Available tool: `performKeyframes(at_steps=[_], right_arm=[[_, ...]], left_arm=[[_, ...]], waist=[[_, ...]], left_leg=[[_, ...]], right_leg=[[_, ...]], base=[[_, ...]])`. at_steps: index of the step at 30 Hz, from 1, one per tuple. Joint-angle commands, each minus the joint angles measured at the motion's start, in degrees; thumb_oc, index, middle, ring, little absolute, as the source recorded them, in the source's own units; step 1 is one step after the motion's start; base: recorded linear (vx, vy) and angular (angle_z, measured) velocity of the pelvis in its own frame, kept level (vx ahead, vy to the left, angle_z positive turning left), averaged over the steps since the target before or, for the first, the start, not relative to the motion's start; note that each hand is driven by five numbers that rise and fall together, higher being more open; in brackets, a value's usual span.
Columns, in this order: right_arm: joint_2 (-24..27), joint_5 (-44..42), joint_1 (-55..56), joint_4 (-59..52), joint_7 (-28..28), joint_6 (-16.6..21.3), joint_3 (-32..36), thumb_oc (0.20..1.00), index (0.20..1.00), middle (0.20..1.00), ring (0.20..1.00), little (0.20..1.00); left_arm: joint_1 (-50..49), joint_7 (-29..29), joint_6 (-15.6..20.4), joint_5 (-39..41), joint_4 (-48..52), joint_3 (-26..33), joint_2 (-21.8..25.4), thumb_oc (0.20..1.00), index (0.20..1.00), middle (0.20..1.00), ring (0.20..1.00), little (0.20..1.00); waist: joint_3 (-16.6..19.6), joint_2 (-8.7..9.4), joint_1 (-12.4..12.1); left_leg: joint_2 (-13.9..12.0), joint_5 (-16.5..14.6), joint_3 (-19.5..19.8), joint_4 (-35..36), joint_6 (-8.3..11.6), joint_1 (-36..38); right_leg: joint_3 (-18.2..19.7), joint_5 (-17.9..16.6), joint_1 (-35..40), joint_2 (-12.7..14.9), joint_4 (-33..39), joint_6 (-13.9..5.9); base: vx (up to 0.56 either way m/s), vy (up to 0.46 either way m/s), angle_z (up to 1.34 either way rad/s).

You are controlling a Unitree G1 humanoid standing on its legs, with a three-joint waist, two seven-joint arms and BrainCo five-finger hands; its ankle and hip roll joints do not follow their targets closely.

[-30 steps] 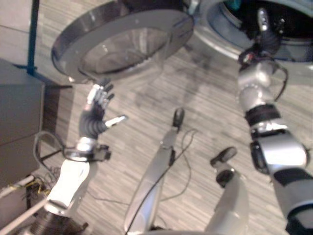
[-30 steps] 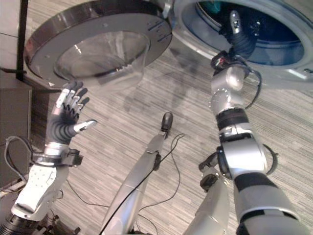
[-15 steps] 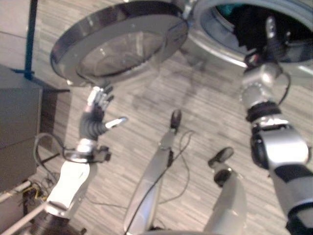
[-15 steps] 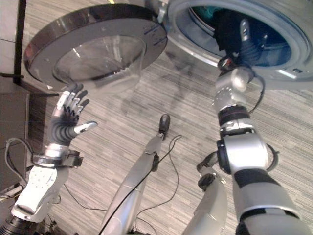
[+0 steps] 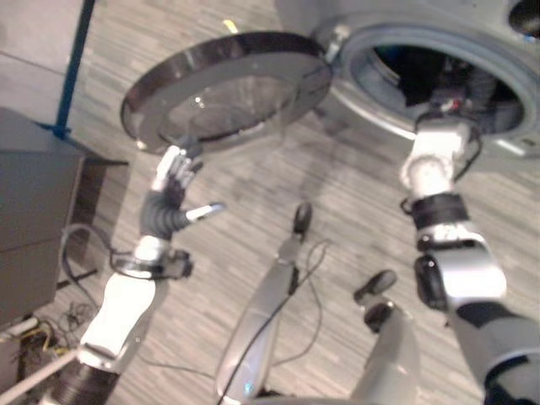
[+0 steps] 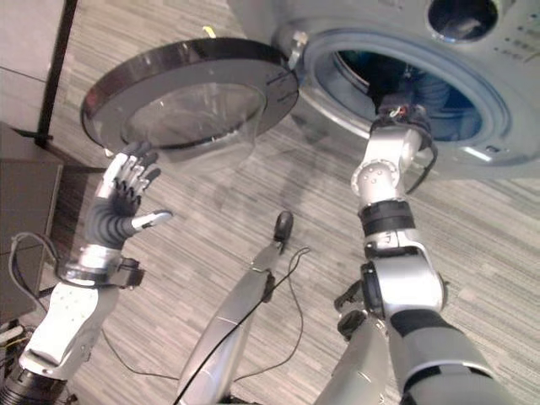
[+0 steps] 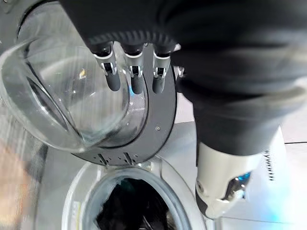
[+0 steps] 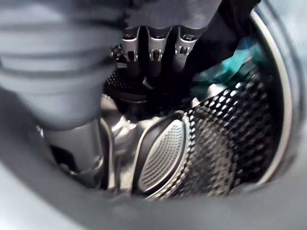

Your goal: Grab the laundry basket,head to the washer,open it,put in the laundry and shut it.

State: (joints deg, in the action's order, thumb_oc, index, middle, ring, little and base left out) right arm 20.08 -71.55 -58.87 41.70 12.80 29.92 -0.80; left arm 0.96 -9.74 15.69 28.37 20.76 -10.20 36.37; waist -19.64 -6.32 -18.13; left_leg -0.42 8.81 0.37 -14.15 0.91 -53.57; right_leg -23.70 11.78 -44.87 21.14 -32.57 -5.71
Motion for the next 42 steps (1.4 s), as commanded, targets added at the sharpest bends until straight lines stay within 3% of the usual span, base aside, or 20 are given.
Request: performKeyframes(at_steps=[1, 8, 16, 18, 24, 29, 36, 40, 42], right_arm=[[-4.66, 5.08, 7.59, -7.56, -2.83, -0.20, -0.79, 1.000, 1.000, 1.000, 1.000, 1.000], [-15.92, 4.31, 30.51, -9.38, -9.83, -8.28, -7.95, 1.000, 1.000, 1.000, 1.000, 1.000], [-13.70, 9.14, 50.28, -7.11, -14.03, -16.13, -14.44, 1.000, 1.000, 1.000, 1.000, 1.000], [-11.86, 15.18, 55.55, -0.24, -14.21, -19.35, -13.48, 1.000, 1.000, 1.000, 1.000, 1.000], [-9.47, 29.79, 60.00, 14.75, -13.63, -23.06, -9.80, 1.000, 1.000, 1.000, 1.000, 1.000], [-7.73, 35.61, 60.96, 26.63, -11.26, -24.84, -0.88, 1.000, 1.000, 1.000, 1.000, 1.000], [-6.84, 40.64, 62.27, 28.43, -9.63, -25.87, 1.01, 1.000, 1.000, 1.000, 1.000, 1.000], [-7.38, 39.71, 62.74, 28.76, -9.63, -26.33, 1.73, 1.000, 1.000, 1.000, 1.000, 1.000], [-8.15, 39.80, 63.18, 27.71, -9.99, -26.87, 0.39, 1.000, 1.000, 1.000, 1.000, 1.000]], left_arm=[[-1.60, 0.31, 1.84, 0.09, 3.03, 0.58, 0.50, 1.000, 1.000, 1.000, 1.000, 1.000], [-5.19, -0.64, 0.74, -1.92, 3.75, 2.59, -1.34, 1.000, 1.000, 1.000, 1.000, 1.000], [-9.65, -0.15, -0.30, -3.86, 1.18, 5.17, -0.47, 1.000, 1.000, 1.000, 1.000, 1.000], [-11.82, 1.43, -1.27, -4.61, -2.50, 5.61, 0.52, 1.000, 1.000, 1.000, 1.000, 1.000], [-14.54, 5.24, -3.67, -3.22, -11.26, 5.56, -1.31, 1.000, 1.000, 1.000, 1.000, 1.000], [-15.37, 7.10, -7.65, -6.91, -21.46, 5.43, -4.94, 1.000, 1.000, 1.000, 1.000, 1.000], [-15.32, 5.65, -10.90, -9.93, -32.41, 6.09, -12.09, 1.000, 1.000, 1.000, 1.000, 1.000], [-14.57, 3.97, -11.95, -17.37, -36.98, 6.46, -13.88, 1.000, 1.000, 1.000, 1.000, 1.000], [-12.50, 1.46, -14.46, -24.98, -41.92, 6.72, -14.21, 1.000, 1.000, 1.000, 1.000, 1.000]], waist=[[-0.20, 2.44, -0.59], [-0.64, 3.41, 2.51], [1.62, 6.43, 6.25], [3.17, 7.39, 7.15], [4.98, 7.35, 8.40], [8.30, 7.10, 10.09], [11.80, 7.11, 11.35], [14.21, 6.57, 12.08], [16.02, 6.27, 12.96]], left_leg=[[1.79, -7.59, -1.50, -2.57, -0.63, -1.21], [0.30, -7.97, -1.68, -4.42, -0.59, 0.56], [-1.72, -6.09, -1.40, -1.16, 0.67, 8.10], [-2.50, -5.33, -0.93, 0.42, 1.09, 13.02], [-3.66, -3.59, 0.38, 4.04, 2.06, 22.38], [-5.20, -2.49, 0.67, 7.27, 2.66, 30.93], [-7.72, -0.75, -0.45, 11.09, 3.97, 38.59], [-8.67, 0.60, -1.25, 13.06, 4.90, 42.18], [-9.36, 1.59, -1.76, 14.35, 5.36, 43.96]], right_leg=[[-0.12, 1.06, 6.96, -4.62, 6.12, 0.88], [-0.41, 1.42, 8.80, -4.75, 4.84, 1.39], [-1.26, 0.87, 16.58, -6.72, 8.57, 1.32], [-1.96, 1.34, 21.62, -7.60, 10.17, 1.70], [-3.73, 2.62, 31.47, -9.76, 14.15, 2.97], [-3.74, 3.42, 40.00, -12.15, 18.21, 3.85], [-2.40, 3.70, 47.75, -14.70, 22.83, 4.72], [-1.81, 3.60, 51.55, -15.93, 25.54, 5.15], [-1.17, 3.84, 52.61, -16.51, 25.72, 5.50]], base=[[-0.04, -0.001, -0.03], [-0.05, 0.012, -0.07], [-0.01, -0.045, -0.08], [0.03, -0.096, -0.04], [0.01, -0.099, 0.12], [-0.01, -0.078, 0.13], [-0.03, -0.082, -0.10], [-0.02, -0.050, -0.10], [-0.01, -0.056, -0.08]])
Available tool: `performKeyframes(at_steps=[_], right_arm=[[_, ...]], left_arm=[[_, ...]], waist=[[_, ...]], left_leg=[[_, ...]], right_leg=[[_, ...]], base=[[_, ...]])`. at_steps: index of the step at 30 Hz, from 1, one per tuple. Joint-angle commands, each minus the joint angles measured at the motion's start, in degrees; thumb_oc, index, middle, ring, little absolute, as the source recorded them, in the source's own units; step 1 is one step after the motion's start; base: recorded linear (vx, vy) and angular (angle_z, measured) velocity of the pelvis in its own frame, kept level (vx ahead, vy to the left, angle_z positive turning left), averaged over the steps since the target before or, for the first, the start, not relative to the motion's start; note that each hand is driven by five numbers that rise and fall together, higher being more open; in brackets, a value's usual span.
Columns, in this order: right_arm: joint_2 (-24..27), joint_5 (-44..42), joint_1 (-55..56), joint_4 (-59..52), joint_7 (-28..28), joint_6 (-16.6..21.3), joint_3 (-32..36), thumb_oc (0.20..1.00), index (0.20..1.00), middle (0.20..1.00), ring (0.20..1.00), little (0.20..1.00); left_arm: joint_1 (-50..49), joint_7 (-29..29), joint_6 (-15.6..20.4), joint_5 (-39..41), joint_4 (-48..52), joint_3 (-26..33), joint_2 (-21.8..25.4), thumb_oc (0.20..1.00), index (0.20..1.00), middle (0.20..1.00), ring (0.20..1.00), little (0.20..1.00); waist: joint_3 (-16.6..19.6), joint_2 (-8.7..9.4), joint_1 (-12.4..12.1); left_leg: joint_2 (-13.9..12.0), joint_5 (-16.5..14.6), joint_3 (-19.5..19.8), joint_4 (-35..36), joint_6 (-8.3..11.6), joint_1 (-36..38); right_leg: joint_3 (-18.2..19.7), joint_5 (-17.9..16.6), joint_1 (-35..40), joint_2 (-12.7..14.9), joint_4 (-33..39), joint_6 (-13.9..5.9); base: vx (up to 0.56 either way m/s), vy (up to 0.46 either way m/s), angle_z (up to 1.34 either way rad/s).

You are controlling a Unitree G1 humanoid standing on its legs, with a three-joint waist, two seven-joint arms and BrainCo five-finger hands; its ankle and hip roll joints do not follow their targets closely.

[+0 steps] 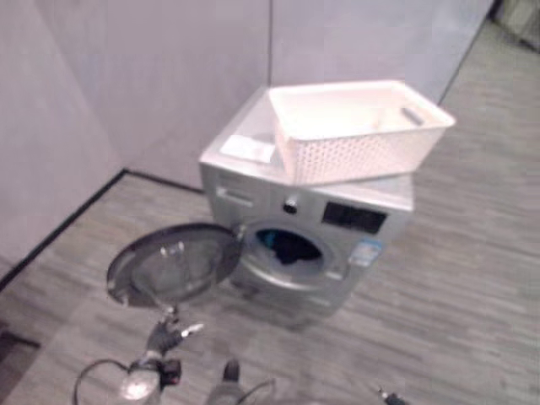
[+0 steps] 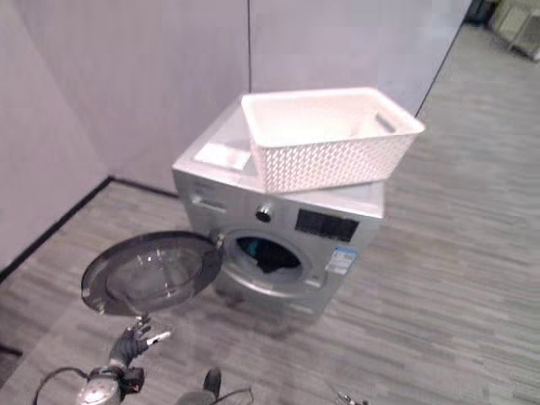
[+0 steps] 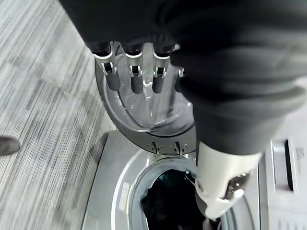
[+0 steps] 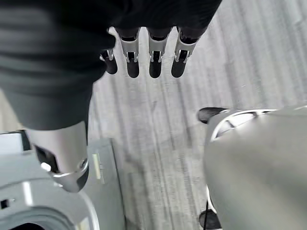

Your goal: Grab the laundry basket,head to the washer,open it,put in the laundry and shut it.

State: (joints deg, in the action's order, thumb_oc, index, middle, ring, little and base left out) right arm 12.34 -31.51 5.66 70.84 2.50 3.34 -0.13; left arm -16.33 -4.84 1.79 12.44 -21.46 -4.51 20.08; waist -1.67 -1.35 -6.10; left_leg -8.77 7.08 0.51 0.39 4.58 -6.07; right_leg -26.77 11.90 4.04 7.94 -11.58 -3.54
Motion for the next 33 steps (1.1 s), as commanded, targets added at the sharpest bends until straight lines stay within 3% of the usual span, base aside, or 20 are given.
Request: performKeyframes(at_steps=[1, 5, 9, 11, 14, 17, 24, 26, 33], right_arm=[[-0.42, -0.24, -1.32, -1.51, 0.35, -0.33, -0.31, 1.000, 1.000, 1.000, 1.000, 1.000], [-0.80, 3.30, -2.51, -3.72, -0.09, -0.95, -5.05, 1.000, 1.000, 1.000, 1.000, 1.000], [0.36, 6.21, -2.98, -7.36, -0.31, -0.29, -8.08, 1.000, 1.000, 1.000, 1.000, 1.000], [0.70, 6.57, -2.86, -7.49, -0.22, -0.34, -8.08, 1.000, 1.000, 1.000, 1.000, 1.000], [1.60, 7.93, -1.15, -6.38, -0.16, -0.55, -6.90, 1.000, 1.000, 1.000, 1.000, 1.000], [2.17, 8.34, 1.29, -6.13, -0.21, -0.50, -4.66, 1.000, 1.000, 1.000, 1.000, 1.000], [3.44, 9.00, 2.59, -5.90, -1.23, -1.38, -1.45, 1.000, 1.000, 1.000, 1.000, 1.000], [3.12, 9.09, 2.42, -6.43, -2.00, -1.52, -2.20, 1.000, 1.000, 1.000, 1.000, 1.000], [4.07, 10.43, 2.19, -9.15, -3.01, -1.28, -6.52, 1.000, 1.000, 1.000, 1.000, 1.000]], left_arm=[[4.89, -3.50, -0.54, -9.15, 0.18, 1.02, 2.02, 1.000, 1.000, 1.000, 1.000, 1.000], [7.47, -5.52, -1.06, -10.71, 1.40, 2.97, 3.71, 1.000, 1.000, 1.000, 1.000, 1.000], [12.23, -8.31, -0.52, -10.73, 1.02, 4.00, 3.62, 1.000, 1.000, 1.000, 1.000, 1.000], [13.22, -8.81, -0.45, -10.72, 1.03, 3.98, 3.45, 1.000, 1.000, 1.000, 1.000, 1.000], [15.21, -10.58, 0.02, -12.78, 2.65, 4.93, 3.98, 1.000, 1.000, 1.000, 1.000, 1.000], [16.84, -13.28, -0.20, -15.42, 4.11, 6.42, 4.76, 1.000, 1.000, 1.000, 1.000, 1.000], [23.60, -18.13, -2.14, -20.11, 1.44, 10.73, 9.71, 1.000, 1.000, 1.000, 1.000, 1.000], [27.72, -19.63, -3.37, -22.56, -2.90, 11.68, 14.44, 1.000, 1.000, 1.000, 1.000, 1.000], [40.23, -21.42, -5.52, -24.29, -14.59, 7.89, 24.26, 1.000, 1.000, 1.000, 1.000, 1.000]], waist=[[-2.01, 1.31, 0.93], [-2.05, 0.17, 1.35], [-3.78, -0.72, 2.23], [-4.25, -0.50, 2.55], [-3.77, 1.36, 3.96], [-2.60, 1.15, 5.61], [-0.77, 0.05, 7.23], [0.29, -0.41, 7.81], [-0.69, -0.35, 8.85]], left_leg=[[-1.02, 3.38, -1.92, -0.08, 1.70, -3.44], [-2.94, 5.40, -2.11, 0.19, 2.23, -2.06], [-5.27, 11.17, -3.91, 2.89, 4.66, -3.35], [-5.41, 10.39, -4.29, 2.21, 4.31, -3.54], [-5.55, 3.56, -4.50, -3.17, 2.00, -2.12], [-5.73, 0.92, -4.56, -2.59, 1.69, 0.64], [-3.60, -0.67, -8.02, -1.10, 1.55, 4.34], [-2.50, -0.96, -9.78, 1.78, 1.58, 6.78], [-1.98, -1.11, -10.78, 2.70, 1.46, 6.26]], right_leg=[[1.92, 3.75, 3.73, -3.32, 4.71, 3.35], [3.19, 6.13, 2.80, -4.62, 0.18, 5.06], [3.84, 5.35, 1.88, -6.76, 2.66, 5.45], [3.86, 5.05, 1.61, -6.50, 2.77, 5.49], [5.06, 3.22, 0.92, -4.67, 3.48, 4.65], [6.17, 2.43, 0.54, -3.82, 3.44, 3.35], [7.13, -0.75, 1.58, -0.09, 3.17, 0.63], [7.87, -1.99, 2.11, 0.76, 4.88, -0.60], [7.98, -3.66, 1.78, 1.15, 7.31, -1.67]], base=[[0.00, -0.060, -0.07], [-0.07, -0.092, -0.05], [-0.18, -0.094, -0.27], [-0.08, -0.003, -0.06], [-0.01, 0.044, 0.05], [0.09, 0.128, -0.07], [0.09, 0.172, -0.15], [0.11, 0.142, -0.21], [0.04, 0.069, -0.14]])
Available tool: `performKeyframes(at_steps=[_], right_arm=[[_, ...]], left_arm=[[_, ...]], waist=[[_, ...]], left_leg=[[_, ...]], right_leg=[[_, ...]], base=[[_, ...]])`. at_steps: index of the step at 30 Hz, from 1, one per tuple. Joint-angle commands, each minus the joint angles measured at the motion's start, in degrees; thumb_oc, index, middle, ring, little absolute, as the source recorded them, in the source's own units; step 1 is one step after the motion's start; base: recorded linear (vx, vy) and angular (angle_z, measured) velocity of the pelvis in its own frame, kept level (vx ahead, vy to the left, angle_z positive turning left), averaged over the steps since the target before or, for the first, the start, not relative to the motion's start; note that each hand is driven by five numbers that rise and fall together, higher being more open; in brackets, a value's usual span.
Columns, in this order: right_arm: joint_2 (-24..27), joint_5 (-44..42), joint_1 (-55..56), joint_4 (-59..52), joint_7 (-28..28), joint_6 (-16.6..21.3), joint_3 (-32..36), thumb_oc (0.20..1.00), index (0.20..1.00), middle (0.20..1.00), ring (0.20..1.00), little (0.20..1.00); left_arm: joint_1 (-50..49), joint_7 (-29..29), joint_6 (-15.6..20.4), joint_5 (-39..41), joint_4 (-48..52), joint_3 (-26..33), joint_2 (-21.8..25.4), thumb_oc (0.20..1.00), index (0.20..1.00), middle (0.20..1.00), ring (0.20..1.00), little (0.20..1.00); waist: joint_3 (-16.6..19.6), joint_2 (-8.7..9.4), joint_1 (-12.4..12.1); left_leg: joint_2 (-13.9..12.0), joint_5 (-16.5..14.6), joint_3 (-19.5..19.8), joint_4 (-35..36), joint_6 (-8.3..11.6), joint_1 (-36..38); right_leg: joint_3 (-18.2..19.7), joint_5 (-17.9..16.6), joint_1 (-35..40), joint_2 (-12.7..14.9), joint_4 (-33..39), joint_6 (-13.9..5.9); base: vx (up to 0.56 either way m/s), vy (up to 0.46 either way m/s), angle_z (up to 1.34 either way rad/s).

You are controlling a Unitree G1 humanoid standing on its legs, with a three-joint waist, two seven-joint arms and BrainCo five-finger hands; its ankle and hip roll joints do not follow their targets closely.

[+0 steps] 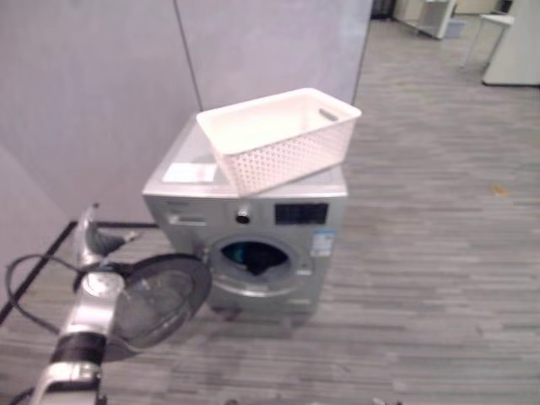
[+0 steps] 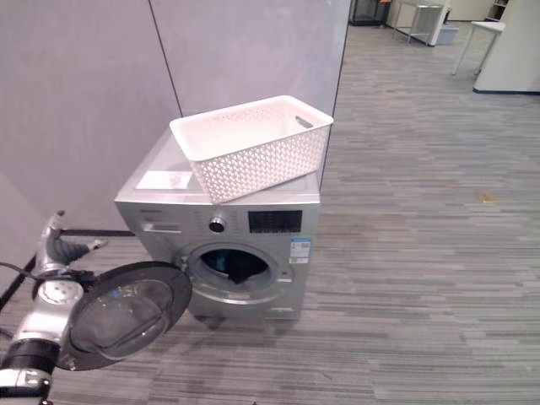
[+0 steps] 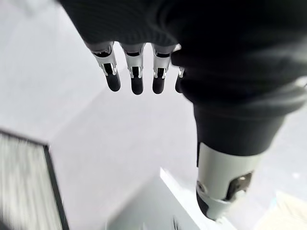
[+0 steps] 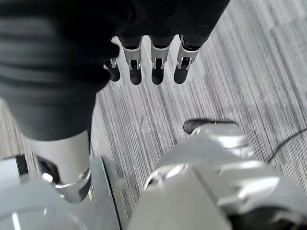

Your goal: Grab the laundry basket,head to the washer,open it,put in the laundry and shut it.

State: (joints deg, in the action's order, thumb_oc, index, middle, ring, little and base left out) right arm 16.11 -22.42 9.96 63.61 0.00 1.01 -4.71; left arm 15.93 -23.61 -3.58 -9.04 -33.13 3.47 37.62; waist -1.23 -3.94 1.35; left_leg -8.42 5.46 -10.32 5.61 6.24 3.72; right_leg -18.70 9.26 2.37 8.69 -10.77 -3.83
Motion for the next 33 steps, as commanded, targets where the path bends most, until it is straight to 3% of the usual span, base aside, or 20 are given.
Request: performKeyframes(at_steps=[1, 2, 4, 5, 6, 9, 10, 14, 17, 23, 28, 29, 33], right_arm=[[0.44, 1.40, -2.28, -2.18, -0.53, 1.17, -2.41, 1.000, 1.000, 1.000, 1.000, 1.000], [1.09, 0.62, -3.17, -3.09, -0.48, 1.50, -3.63, 1.000, 1.000, 1.000, 1.000, 1.000], [1.52, 0.14, -3.72, -3.53, -0.58, 1.75, -4.16, 1.000, 1.000, 1.000, 1.000, 1.000], [2.82, -1.56, -5.28, -4.40, -0.55, 2.08, -5.64, 1.000, 1.000, 1.000, 1.000, 1.000], [2.58, -1.58, -5.38, -4.37, -0.56, 2.08, -5.47, 1.000, 1.000, 1.000, 1.000, 1.000], [3.87, -3.43, -7.24, -4.83, -0.59, 2.63, -7.52, 1.000, 1.000, 1.000, 1.000, 1.000], [4.33, -4.91, -8.22, -4.91, -0.93, 2.85, -8.80, 1.000, 1.000, 1.000, 1.000, 1.000], [4.71, -7.09, -8.94, -6.62, -1.07, 3.25, -10.14, 1.000, 1.000, 1.000, 1.000, 1.000], [5.42, -9.58, -8.77, -11.18, -1.80, 3.46, -11.94, 1.000, 1.000, 1.000, 1.000, 1.000], [5.37, -11.96, -9.44, -15.51, -2.17, 3.44, -14.39, 1.000, 1.000, 1.000, 1.000, 1.000], [5.96, -13.66, -8.76, -19.84, -3.32, 3.23, -15.74, 1.000, 1.000, 1.000, 1.000, 1.000], [6.68, -14.04, -7.71, -22.18, -4.26, 2.86, -15.81, 1.000, 1.000, 1.000, 1.000, 1.000], [7.55, -12.73, -6.35, -23.28, -4.75, 2.61, -15.40, 1.000, 1.000, 1.000, 1.000, 1.000]], left_arm=[[10.52, -2.62, -0.52, -3.15, -4.76, -1.20, 8.66, 1.000, 1.000, 1.000, 1.000, 1.000], [17.65, -2.25, -1.38, -3.78, -9.71, -5.29, 13.11, 1.000, 1.000, 1.000, 1.000, 1.000], [21.67, -1.32, -1.70, -4.04, -13.03, -8.27, 15.04, 1.000, 1.000, 1.000, 1.000, 1.000], [34.38, 0.46, -1.99, -2.14, -21.30, -16.73, 19.40, 1.000, 1.000, 1.000, 1.000, 1.000], [35.24, 0.44, -1.84, -1.99, -21.79, -17.48, 19.42, 1.000, 1.000, 1.000, 1.000, 1.000], [49.42, 2.90, -1.03, 0.06, -31.20, -28.48, 20.45, 1.000, 1.000, 1.000, 1.000, 1.000], [57.26, 4.11, -0.87, 0.19, -36.55, -35.23, 20.14, 1.000, 1.000, 1.000, 1.000, 1.000], [65.01, 6.05, -0.57, -0.40, -41.72, -42.52, 19.79, 1.000, 1.000, 1.000, 1.000, 1.000], [71.47, 7.38, -1.54, -0.83, -47.20, -46.80, 19.68, 1.000, 1.000, 1.000, 1.000, 1.000], [76.13, 6.22, -2.88, -1.16, -50.25, -48.56, 21.50, 1.000, 1.000, 1.000, 1.000, 1.000], [77.01, 5.07, -3.51, -0.38, -51.71, -49.11, 26.15, 1.000, 1.000, 1.000, 1.000, 1.000], [76.84, 6.22, -3.62, -0.55, -53.05, -50.09, 29.28, 1.000, 1.000, 1.000, 1.000, 1.000], [73.83, 8.63, -3.92, -2.11, -54.85, -49.65, 31.32, 1.000, 1.000, 1.000, 1.000, 1.000]], waist=[[-1.66, 2.30, 1.50], [-3.63, 2.63, 1.84], [-4.83, 2.88, 1.99], [-7.86, 3.76, 2.35], [-7.91, 3.95, 2.17], [-11.23, 4.89, 2.59], [-12.57, 5.65, 2.88], [-13.80, 7.21, 3.28], [-15.16, 8.90, 3.95], [-16.10, 10.49, 4.02], [-16.34, 11.75, 3.98], [-16.00, 12.31, 4.02], [-15.24, 12.94, 4.44]], left_leg=[[-2.38, 0.52, 0.10, -2.57, -0.28, -3.96], [-2.59, 0.60, 0.17, -3.01, -0.47, -5.85], [-2.77, 0.68, 0.23, -3.45, -0.58, -7.25], [-3.26, -0.02, 0.87, -5.16, -0.45, -10.98], [-3.27, -0.09, 0.90, -5.31, -0.45, -11.15], [-3.72, 0.37, 1.34, -7.66, -0.77, -16.33], [-3.78, 0.62, 1.53, -8.76, -0.90, -19.18], [-3.71, 0.84, 1.83, -10.22, -1.03, -22.78], [-3.87, 0.81, 2.17, -11.60, -1.05, -26.14], [-3.97, 0.26, 1.82, -12.76, -1.11, -28.29], [-4.46, -0.34, 1.48, -13.86, -1.08, -29.05], [-4.62, -0.71, 1.24, -14.34, -1.02, -29.29], [-4.74, -1.00, 1.22, -14.53, -0.94, -29.50]], right_leg=[[-0.09, -1.15, 3.01, 0.40, 6.48, -1.43], [0.26, -1.59, 0.83, 0.50, 5.77, -1.52], [0.44, -1.89, -0.69, 0.61, 5.18, -1.56], [1.35, -1.87, -4.75, 0.79, 3.27, -1.83], [1.35, -1.79, -4.90, 0.82, 3.12, -1.82], [1.51, -3.00, -9.72, 1.19, 1.35, -1.71], [1.78, -3.77, -12.38, 1.30, 0.87, -1.88], [2.19, -4.94, -15.07, 1.27, 1.04, -2.14], [2.14, -6.18, -17.30, 1.43, 1.72, -2.59], [2.87, -7.82, -18.82, 1.37, 3.36, -3.26], [3.85, -8.84, -19.42, 1.11, 4.43, -3.52], [4.16, -9.15, -19.57, 1.04, 4.85, -3.54], [4.20, -9.28, -19.75, 1.01, 4.98, -3.42]], base=[[-0.12, 0.048, 0.02], [-0.11, 0.033, 0.03], [-0.18, 0.012, 0.04], [-0.19, -0.001, 0.01], [-0.19, -0.011, -0.05], [-0.19, -0.005, -0.01], [-0.15, 0.002, 0.02], [-0.06, 0.003, -0.05], [-0.01, 0.001, -0.02], [0.00, 0.000, 0.00], [0.02, -0.003, -0.07], [0.05, -0.004, -0.17], [0.04, -0.013, -0.11]])
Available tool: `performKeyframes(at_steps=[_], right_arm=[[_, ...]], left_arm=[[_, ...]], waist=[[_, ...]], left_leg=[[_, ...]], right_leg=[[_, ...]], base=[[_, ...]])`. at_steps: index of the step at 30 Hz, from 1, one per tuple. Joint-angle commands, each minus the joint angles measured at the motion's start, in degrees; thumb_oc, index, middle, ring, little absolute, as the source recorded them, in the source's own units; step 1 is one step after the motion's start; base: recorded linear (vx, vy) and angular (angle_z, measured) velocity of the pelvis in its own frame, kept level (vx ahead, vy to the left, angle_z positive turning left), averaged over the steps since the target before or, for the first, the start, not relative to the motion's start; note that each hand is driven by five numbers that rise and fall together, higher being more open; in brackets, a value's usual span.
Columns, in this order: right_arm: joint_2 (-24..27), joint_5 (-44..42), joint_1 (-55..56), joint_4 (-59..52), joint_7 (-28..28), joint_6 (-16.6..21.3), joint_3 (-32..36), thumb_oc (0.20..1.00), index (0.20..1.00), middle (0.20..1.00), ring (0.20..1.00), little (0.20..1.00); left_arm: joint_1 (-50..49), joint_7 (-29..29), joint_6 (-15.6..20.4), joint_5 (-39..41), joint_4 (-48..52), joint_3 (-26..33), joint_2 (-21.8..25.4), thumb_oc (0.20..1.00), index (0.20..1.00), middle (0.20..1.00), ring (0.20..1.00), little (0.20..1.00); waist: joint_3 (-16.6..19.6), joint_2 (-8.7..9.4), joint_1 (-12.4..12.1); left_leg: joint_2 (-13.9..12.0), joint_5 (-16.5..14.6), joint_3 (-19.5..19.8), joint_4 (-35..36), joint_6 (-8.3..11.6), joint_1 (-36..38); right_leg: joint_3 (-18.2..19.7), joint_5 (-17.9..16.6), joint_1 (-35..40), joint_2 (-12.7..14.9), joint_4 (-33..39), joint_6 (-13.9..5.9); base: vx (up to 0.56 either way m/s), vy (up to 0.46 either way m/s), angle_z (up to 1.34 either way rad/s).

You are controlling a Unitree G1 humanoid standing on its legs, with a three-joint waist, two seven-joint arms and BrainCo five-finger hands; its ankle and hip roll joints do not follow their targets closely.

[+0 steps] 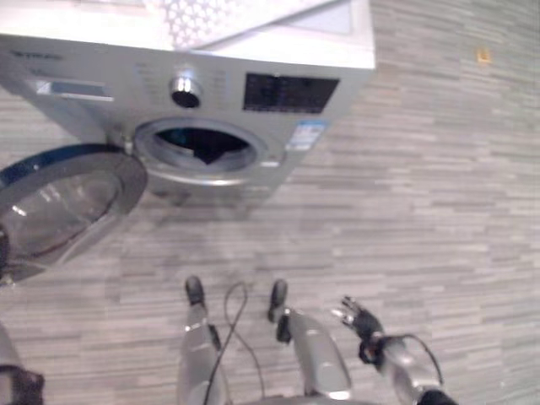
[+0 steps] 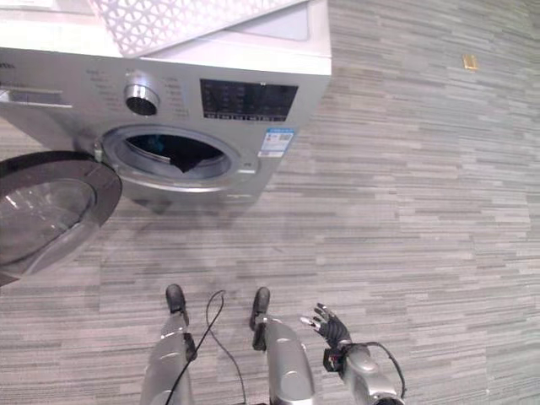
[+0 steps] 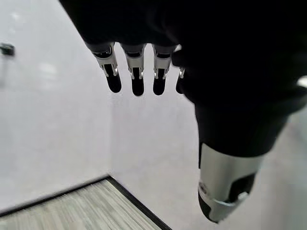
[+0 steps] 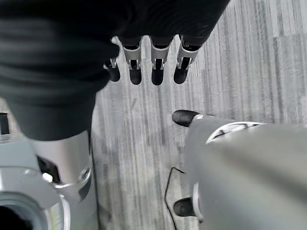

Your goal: Grab the laundry basket,head to the washer,open it,put in the laundry and shut it.

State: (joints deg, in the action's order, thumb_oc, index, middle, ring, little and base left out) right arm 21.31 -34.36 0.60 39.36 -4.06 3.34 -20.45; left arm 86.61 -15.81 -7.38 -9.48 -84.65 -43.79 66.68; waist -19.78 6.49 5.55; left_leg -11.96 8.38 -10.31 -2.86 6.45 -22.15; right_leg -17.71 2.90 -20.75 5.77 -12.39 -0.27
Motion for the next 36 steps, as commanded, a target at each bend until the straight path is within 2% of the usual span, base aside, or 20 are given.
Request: performKeyframes(at_steps=[1, 7, 16, 22, 31, 35, 36], right_arm=[[2.42, -0.78, 3.05, 0.95, -0.68, 0.28, 0.34, 1.000, 1.000, 1.000, 1.000, 1.000], [3.22, 1.09, 3.21, 1.44, -0.08, 0.01, 1.83, 1.000, 1.000, 1.000, 1.000, 1.000], [2.32, 2.31, 3.67, 3.89, -0.76, -1.49, 1.79, 1.000, 1.000, 1.000, 1.000, 1.000], [2.67, 2.23, 4.84, 1.24, -2.09, -1.97, 0.76, 1.000, 1.000, 1.000, 1.000, 1.000], [2.83, 1.34, 4.71, 0.85, -2.11, -2.07, 1.51, 1.000, 1.000, 1.000, 1.000, 1.000], [2.97, 1.38, 4.82, 0.63, -2.05, -2.01, 1.68, 1.000, 1.000, 1.000, 1.000, 1.000], [3.10, 1.62, 4.86, 0.05, -2.07, -2.16, 1.73, 1.000, 1.000, 1.000, 1.000, 1.000]], left_arm=[[2.99, 0.84, -0.13, -1.69, -3.30, -2.23, 2.28, 1.000, 1.000, 1.000, 1.000, 1.000], [-1.68, 4.17, -0.83, -3.72, -4.19, -0.49, 2.45, 1.000, 1.000, 1.000, 1.000, 1.000], [-9.33, 7.36, -1.60, -1.02, -3.72, 5.78, 3.18, 1.000, 1.000, 1.000, 1.000, 1.000], [-14.21, 8.28, -1.96, -0.68, -4.34, 9.59, 3.94, 1.000, 1.000, 1.000, 1.000, 1.000], [-11.62, 10.25, -2.26, -1.47, -5.09, 6.43, 4.51, 1.000, 1.000, 1.000, 1.000, 1.000], [-13.27, 10.96, -2.37, -1.19, -5.27, 7.54, 3.43, 1.000, 1.000, 1.000, 1.000, 1.000], [-15.42, 11.51, -2.64, -0.87, -5.42, 9.33, 2.23, 1.000, 1.000, 1.000, 1.000, 1.000]], waist=[[3.37, 2.46, 0.27], [3.87, 2.89, 0.64], [3.13, 4.21, -0.71], [3.19, 6.06, -1.24], [3.63, 7.01, -0.73], [3.73, 7.43, -0.55], [3.62, 7.76, -0.45]], left_leg=[[-1.20, -3.94, 1.21, -6.06, -1.15, -3.65], [-1.33, -3.71, 1.71, -5.84, -1.11, -4.49], [-1.65, -3.46, 3.60, -5.95, -0.93, -5.54], [-2.84, -3.24, 4.29, -6.00, -0.45, -5.51], [-4.11, -2.88, 5.13, -6.25, -0.15, -6.50], [-4.25, -2.84, 5.58, -6.40, -0.08, -6.94], [-4.35, -2.84, 5.78, -6.48, -0.06, -7.27]], right_leg=[[3.20, -2.92, 3.35, 3.92, 6.59, -6.98], [3.09, -3.29, 2.79, 3.64, 6.91, -6.94], [1.69, -3.38, 3.30, 2.72, 7.64, -6.81], [1.54, -3.60, 3.69, 1.48, 8.17, -6.63], [1.98, -4.21, 3.21, 0.03, 8.97, -6.55], [1.85, -4.20, 2.98, -0.27, 9.04, -6.48], [1.78, -4.23, 2.93, -0.44, 9.15, -6.41]], base=[[0.04, -0.016, 0.00], [0.01, -0.010, -0.03], [0.00, -0.045, 0.08], [0.00, -0.053, 0.07], [0.00, -0.031, -0.04], [0.01, -0.017, -0.03], [0.01, -0.023, 0.10]])
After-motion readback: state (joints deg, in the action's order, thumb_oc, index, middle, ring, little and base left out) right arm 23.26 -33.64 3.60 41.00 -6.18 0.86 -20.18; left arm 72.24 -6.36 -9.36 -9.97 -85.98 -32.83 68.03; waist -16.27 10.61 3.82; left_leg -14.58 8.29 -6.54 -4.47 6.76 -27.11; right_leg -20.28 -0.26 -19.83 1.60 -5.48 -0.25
